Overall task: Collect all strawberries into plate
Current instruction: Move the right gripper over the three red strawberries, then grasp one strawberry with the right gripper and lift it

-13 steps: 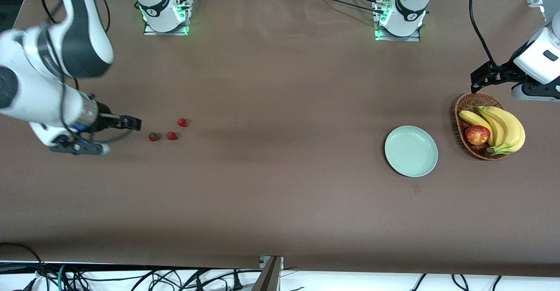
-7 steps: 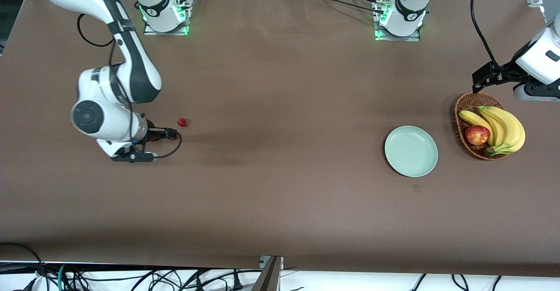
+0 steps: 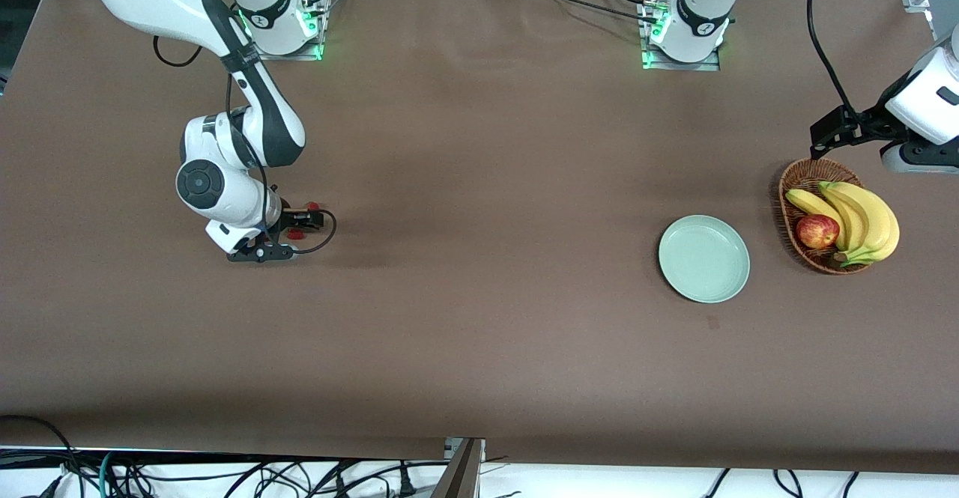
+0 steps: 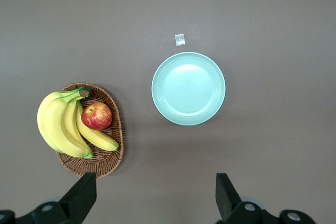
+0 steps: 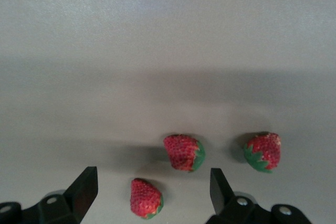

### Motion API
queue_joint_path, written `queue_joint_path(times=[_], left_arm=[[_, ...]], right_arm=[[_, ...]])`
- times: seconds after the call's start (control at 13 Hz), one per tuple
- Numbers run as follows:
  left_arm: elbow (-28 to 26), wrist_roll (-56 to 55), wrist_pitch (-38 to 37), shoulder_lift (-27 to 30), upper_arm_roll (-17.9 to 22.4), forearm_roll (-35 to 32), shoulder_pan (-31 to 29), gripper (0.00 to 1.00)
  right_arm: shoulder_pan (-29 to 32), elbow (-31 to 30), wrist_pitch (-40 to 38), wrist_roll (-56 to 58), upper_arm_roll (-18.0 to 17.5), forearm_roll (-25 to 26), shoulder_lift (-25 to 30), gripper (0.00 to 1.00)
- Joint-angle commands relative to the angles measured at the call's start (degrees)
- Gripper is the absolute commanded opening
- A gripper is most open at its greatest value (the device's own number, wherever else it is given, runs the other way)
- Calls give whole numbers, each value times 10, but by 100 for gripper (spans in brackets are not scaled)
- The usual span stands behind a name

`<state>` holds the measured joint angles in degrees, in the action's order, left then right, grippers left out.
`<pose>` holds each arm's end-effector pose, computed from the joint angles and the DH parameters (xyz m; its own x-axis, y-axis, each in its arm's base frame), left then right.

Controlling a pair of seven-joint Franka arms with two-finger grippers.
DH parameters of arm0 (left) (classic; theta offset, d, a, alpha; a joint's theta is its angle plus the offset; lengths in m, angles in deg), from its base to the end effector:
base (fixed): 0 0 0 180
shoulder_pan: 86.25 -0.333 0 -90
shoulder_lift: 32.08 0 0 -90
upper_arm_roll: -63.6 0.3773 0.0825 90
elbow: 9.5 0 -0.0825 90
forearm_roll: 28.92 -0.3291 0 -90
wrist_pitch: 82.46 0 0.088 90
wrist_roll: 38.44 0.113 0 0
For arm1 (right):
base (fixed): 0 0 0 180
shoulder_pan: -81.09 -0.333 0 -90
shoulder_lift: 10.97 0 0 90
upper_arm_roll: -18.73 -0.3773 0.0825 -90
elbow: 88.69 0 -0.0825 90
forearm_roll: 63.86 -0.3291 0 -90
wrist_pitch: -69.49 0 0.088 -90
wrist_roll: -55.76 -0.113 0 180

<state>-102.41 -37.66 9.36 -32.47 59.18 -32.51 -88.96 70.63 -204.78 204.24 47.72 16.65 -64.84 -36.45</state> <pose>0.5034 -0.0080 0.6581 0.9986 -0.0454 -0.0267 -0.0470 -0.9970 -0.0616 0.5664 0.1246 0.3091 0.9906 0.0632 -0.1212 0.0626 -0.9980 -0.0094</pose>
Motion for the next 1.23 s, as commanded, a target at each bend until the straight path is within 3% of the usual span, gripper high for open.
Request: queue_joint_path(times=[0.0,0.15,0.77,1.15], left_arm=[[-7,2,-5,12,0,10,-3,100],[-8,1,-5,12,0,10,-3,100],[-8,1,-5,12,0,10,-3,100],[-7,1,-5,12,0,10,-3,100]], right_arm=[[10,-10,31,32,1,7,-13,91],[11,-10,34,36,6,7,-18,87],[13,-15,44,36,6,7,-29,41],[12,6,29,37,6,6,-12,29]])
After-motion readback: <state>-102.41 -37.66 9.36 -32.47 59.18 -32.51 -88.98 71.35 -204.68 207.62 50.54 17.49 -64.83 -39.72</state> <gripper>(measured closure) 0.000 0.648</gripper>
